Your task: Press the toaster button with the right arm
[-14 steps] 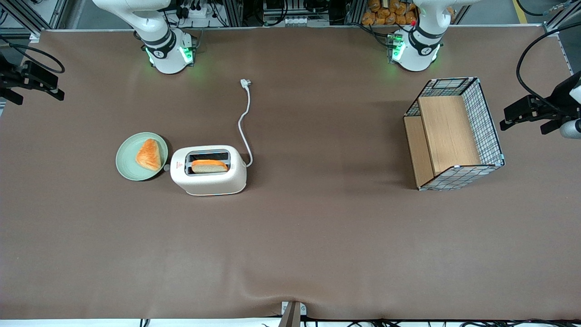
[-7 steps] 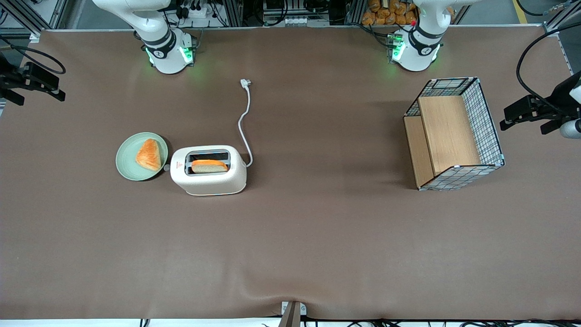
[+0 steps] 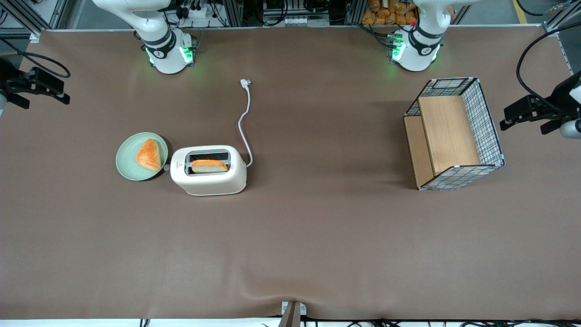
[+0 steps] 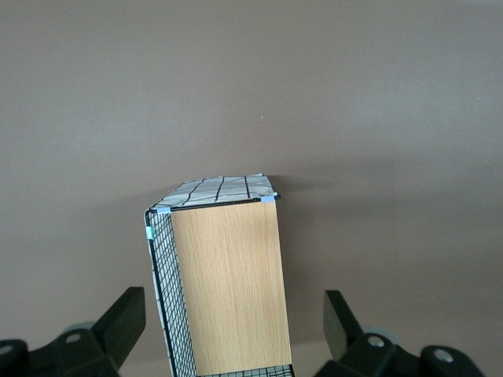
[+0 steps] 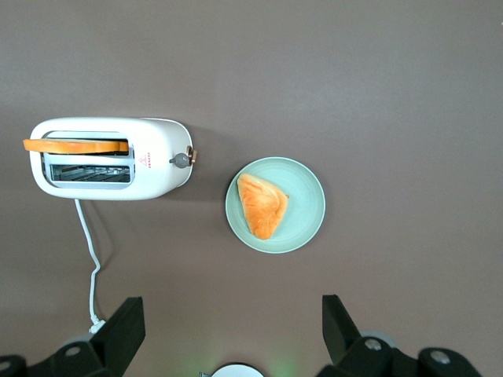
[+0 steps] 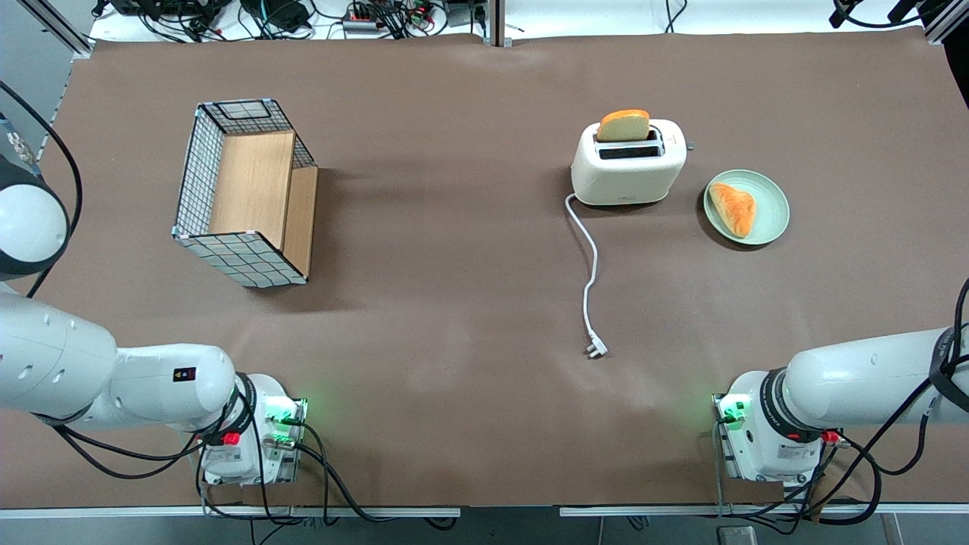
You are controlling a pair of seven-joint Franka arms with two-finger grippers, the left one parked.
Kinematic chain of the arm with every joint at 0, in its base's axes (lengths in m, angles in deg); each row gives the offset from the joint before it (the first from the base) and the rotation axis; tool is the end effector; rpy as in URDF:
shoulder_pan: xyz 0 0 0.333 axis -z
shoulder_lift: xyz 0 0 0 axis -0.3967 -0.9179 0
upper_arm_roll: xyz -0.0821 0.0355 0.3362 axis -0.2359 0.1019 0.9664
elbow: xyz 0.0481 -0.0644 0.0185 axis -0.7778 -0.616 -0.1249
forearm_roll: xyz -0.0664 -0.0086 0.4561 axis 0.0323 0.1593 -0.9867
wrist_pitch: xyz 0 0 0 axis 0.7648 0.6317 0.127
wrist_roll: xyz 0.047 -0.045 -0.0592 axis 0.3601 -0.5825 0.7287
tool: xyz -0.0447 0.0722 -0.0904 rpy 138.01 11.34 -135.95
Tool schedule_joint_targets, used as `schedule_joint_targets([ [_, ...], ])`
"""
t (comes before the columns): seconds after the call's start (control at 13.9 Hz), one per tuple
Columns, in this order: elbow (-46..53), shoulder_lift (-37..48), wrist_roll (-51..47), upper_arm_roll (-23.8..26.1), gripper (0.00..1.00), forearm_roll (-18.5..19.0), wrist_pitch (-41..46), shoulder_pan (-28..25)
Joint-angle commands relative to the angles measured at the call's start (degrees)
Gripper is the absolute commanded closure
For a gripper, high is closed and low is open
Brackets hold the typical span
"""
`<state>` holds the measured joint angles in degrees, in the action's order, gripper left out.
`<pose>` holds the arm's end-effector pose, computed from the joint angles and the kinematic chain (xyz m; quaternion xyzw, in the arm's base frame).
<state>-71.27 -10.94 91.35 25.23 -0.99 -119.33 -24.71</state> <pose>0.5847 -0.0218 0.6666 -0.9982 -0.0442 0.0325 0.0240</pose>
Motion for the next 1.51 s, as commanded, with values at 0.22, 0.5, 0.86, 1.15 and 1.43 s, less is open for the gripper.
schedule_joint_targets([
  [0.22, -2.27, 0.88, 0.03, 0.51, 0.36, -1.26, 0.03, 0.37],
  [0.5, -4.28, 0.97, 0.12, 0.51, 0.86, -3.53, -0.93, 0.46],
  [0.86, -8.24, 1.41, -0.58, 0.42, 1.0, -6.97, -4.09, 1.07],
  [1.15, -13.16, 1.94, -0.76, 0.42, 1.0, -9.78, -8.31, 1.16],
  [1.43, -17.55, 1.85, -0.76, 0.42, 1.0, -12.6, -12.87, 1.25],
])
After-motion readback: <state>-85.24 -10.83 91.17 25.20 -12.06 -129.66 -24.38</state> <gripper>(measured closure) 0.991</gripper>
